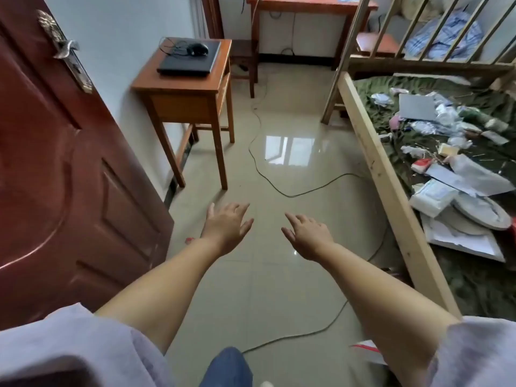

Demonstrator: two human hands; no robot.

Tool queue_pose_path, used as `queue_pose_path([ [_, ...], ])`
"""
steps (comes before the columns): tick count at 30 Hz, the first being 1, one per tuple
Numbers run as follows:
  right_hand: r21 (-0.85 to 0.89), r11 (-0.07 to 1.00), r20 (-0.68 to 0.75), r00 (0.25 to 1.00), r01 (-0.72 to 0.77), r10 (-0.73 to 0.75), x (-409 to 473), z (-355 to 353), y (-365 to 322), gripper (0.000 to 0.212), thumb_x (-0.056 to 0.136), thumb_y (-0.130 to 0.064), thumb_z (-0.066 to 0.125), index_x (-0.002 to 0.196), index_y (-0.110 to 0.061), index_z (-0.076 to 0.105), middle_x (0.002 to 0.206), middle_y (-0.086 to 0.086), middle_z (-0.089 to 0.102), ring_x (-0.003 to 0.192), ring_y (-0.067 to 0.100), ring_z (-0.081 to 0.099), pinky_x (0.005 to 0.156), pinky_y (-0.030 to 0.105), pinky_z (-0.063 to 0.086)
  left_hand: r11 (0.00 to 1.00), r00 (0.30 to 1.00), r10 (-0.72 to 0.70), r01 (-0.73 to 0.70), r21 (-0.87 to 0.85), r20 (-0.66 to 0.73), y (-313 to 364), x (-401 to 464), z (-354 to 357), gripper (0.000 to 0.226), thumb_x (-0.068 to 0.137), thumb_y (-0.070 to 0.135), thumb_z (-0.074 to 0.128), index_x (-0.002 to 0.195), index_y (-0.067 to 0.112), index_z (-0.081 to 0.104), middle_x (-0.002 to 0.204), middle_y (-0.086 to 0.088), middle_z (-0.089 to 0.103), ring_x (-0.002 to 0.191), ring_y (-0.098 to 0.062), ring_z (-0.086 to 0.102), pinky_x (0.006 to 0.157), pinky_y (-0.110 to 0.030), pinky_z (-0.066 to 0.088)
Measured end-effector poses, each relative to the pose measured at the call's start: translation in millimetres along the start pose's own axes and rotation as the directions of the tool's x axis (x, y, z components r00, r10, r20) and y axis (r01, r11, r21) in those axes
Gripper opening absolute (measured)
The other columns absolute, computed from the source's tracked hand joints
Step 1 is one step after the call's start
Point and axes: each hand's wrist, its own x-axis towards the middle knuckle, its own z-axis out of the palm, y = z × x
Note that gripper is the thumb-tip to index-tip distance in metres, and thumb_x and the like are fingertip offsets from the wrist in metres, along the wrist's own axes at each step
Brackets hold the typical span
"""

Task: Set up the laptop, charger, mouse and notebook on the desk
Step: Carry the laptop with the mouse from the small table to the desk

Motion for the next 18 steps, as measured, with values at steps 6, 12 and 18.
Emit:
queue_pose_path([
  [6,0.007,0.999,0.154,0.987,-0.037,0.036,68,-21,12,0.048,0.097,-0.045,0.027,0.132,-0.015,0.039,0.129,0.012,0.055,0.114,0.032,0.053,0.084,0.040,0.044,0.999,0.994,-0.012,0.018,-0.051,0.109,-10,72,-4,0.050,0.096,0.047,0.031,0.138,0.021,0.037,0.133,-0.005,0.055,0.114,-0.026,0.057,0.086,-0.040,0.051],
  [12,0.015,0.997,0.089,0.993,-0.078,0.076,181,-57,37,0.047,0.097,-0.044,0.028,0.131,-0.015,0.041,0.126,0.013,0.057,0.113,0.031,0.054,0.081,0.036,0.043,0.999,0.989,0.032,-0.028,-0.026,0.146,-46,198,-15,0.051,0.095,0.050,0.031,0.137,0.021,0.037,0.133,-0.006,0.056,0.116,-0.028,0.057,0.089,-0.044,0.052],
  [18,0.067,0.989,0.098,0.987,-0.135,0.128,300,-114,48,0.047,0.097,-0.044,0.028,0.131,-0.014,0.042,0.126,0.013,0.057,0.114,0.030,0.054,0.083,0.035,0.043,0.996,0.986,0.088,-0.087,-0.015,0.138,-88,330,-53,0.054,0.095,0.050,0.031,0.141,0.021,0.034,0.128,-0.005,0.059,0.111,-0.024,0.060,0.086,-0.041,0.054],
])
